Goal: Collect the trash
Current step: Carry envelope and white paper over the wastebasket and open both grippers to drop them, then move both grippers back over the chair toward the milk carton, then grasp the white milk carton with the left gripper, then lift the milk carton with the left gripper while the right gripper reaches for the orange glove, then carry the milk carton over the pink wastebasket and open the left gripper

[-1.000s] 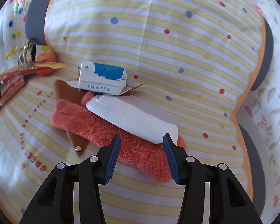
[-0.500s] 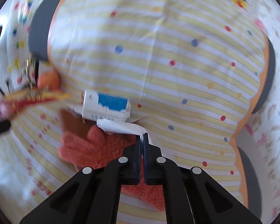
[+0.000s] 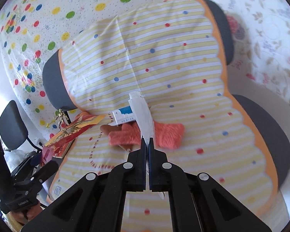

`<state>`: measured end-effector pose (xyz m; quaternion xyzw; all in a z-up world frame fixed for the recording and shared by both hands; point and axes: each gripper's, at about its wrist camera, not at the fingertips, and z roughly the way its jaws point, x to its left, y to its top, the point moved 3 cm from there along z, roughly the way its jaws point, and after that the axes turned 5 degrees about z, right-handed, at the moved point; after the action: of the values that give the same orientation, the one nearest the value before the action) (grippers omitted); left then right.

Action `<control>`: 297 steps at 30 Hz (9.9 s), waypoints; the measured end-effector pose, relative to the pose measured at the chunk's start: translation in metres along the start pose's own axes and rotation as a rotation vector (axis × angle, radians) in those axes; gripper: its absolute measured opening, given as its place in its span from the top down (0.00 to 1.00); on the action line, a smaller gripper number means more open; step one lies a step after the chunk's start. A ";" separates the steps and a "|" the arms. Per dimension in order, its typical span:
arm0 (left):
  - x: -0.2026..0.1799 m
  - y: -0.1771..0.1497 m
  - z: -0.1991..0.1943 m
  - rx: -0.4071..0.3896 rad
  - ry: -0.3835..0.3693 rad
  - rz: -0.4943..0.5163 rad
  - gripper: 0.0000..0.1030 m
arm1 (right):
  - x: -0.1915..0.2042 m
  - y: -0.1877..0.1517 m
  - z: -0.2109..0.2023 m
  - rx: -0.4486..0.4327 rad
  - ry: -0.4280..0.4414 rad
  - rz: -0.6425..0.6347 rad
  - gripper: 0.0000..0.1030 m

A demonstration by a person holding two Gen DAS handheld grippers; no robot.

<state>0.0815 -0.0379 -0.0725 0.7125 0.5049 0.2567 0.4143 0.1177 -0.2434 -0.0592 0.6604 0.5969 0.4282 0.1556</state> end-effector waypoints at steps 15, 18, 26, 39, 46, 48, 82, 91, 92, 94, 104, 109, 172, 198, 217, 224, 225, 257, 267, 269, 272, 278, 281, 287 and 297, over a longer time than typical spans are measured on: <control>-0.164 -0.020 0.000 0.025 -0.303 0.291 0.23 | -0.103 -0.100 -0.135 -0.081 -0.331 0.224 0.98; -0.193 -0.019 -0.001 0.015 -0.354 0.336 0.23 | -0.123 -0.117 -0.152 -0.078 -0.390 0.266 0.97; -0.227 -0.038 0.006 0.063 -0.432 0.324 0.23 | -0.166 -0.157 -0.160 -0.004 -0.486 0.359 0.93; -0.225 -0.043 0.008 0.078 -0.405 0.331 0.23 | -0.178 -0.149 -0.157 -0.032 -0.474 0.380 0.77; -0.233 -0.054 0.005 0.095 -0.452 0.379 0.23 | -0.166 -0.129 -0.170 -0.099 -0.444 0.353 0.75; -0.239 -0.058 0.004 0.109 -0.478 0.397 0.23 | -0.163 -0.124 -0.175 -0.116 -0.440 0.345 0.75; -0.240 -0.055 0.037 0.173 -0.419 0.411 0.13 | -0.175 -0.120 -0.189 -0.161 -0.450 0.358 0.66; -0.165 -0.031 0.025 0.124 -0.282 0.302 0.13 | -0.125 -0.075 -0.148 -0.158 -0.369 0.204 0.62; -0.154 -0.029 0.024 0.119 -0.264 0.287 0.13 | -0.119 -0.070 -0.142 -0.154 -0.357 0.182 0.61; -0.135 -0.024 0.021 0.111 -0.236 0.256 0.12 | -0.104 -0.058 -0.127 -0.147 -0.325 0.138 0.61; -0.032 -0.013 0.015 0.097 -0.007 0.111 0.09 | -0.051 -0.021 -0.042 -0.073 -0.146 -0.015 0.47; 0.007 -0.006 0.019 0.095 0.121 0.072 0.09 | -0.039 -0.008 0.001 -0.026 -0.097 -0.028 0.46; 0.051 0.069 0.217 0.265 0.260 -0.132 0.29 | -0.052 0.025 0.115 0.103 -0.032 -0.018 0.56; 0.125 0.030 0.091 0.081 0.294 -0.133 0.28 | 0.035 0.053 0.227 0.164 -0.100 -0.015 0.71; 0.113 0.037 0.063 0.032 0.278 -0.105 0.28 | 0.043 0.099 0.171 -0.023 0.102 0.154 1.00; 0.061 0.043 0.017 -0.012 0.218 -0.031 0.28 | 0.048 0.096 0.039 -0.283 0.096 0.041 0.99; 0.055 0.042 0.013 -0.016 0.217 -0.021 0.28 | 0.044 0.098 0.021 -0.326 0.092 0.034 0.99; -0.185 -0.004 0.004 -0.005 -0.226 0.291 0.27 | -0.092 -0.091 -0.173 -0.228 -0.528 0.040 0.99; -0.206 -0.031 0.026 0.110 -0.286 0.265 0.27 | -0.169 -0.143 -0.153 -0.067 -0.628 0.164 0.99; -0.206 -0.031 0.026 0.109 -0.284 0.266 0.27 | -0.177 -0.144 -0.147 -0.053 -0.620 0.187 0.94; -0.206 -0.032 0.027 0.108 -0.284 0.273 0.28 | -0.183 -0.144 -0.141 -0.029 -0.598 0.216 0.82; -0.213 -0.036 0.029 0.126 -0.325 0.296 0.30 | -0.176 -0.137 -0.148 -0.053 -0.573 0.220 0.71; -0.217 -0.039 0.029 0.143 -0.368 0.294 0.30 | -0.171 -0.131 -0.155 -0.083 -0.564 0.214 0.71; -0.244 -0.050 0.031 0.206 -0.468 0.350 0.30 | -0.164 -0.124 -0.171 -0.128 -0.563 0.209 0.70; -0.302 -0.062 0.042 0.249 -0.556 0.447 0.29 | -0.184 -0.134 -0.207 -0.174 -0.589 0.269 0.66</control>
<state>-0.0250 -0.3247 -0.1310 0.8923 0.2328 0.0743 0.3796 -0.1116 -0.4439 -0.1040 0.8129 0.3951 0.2847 0.3195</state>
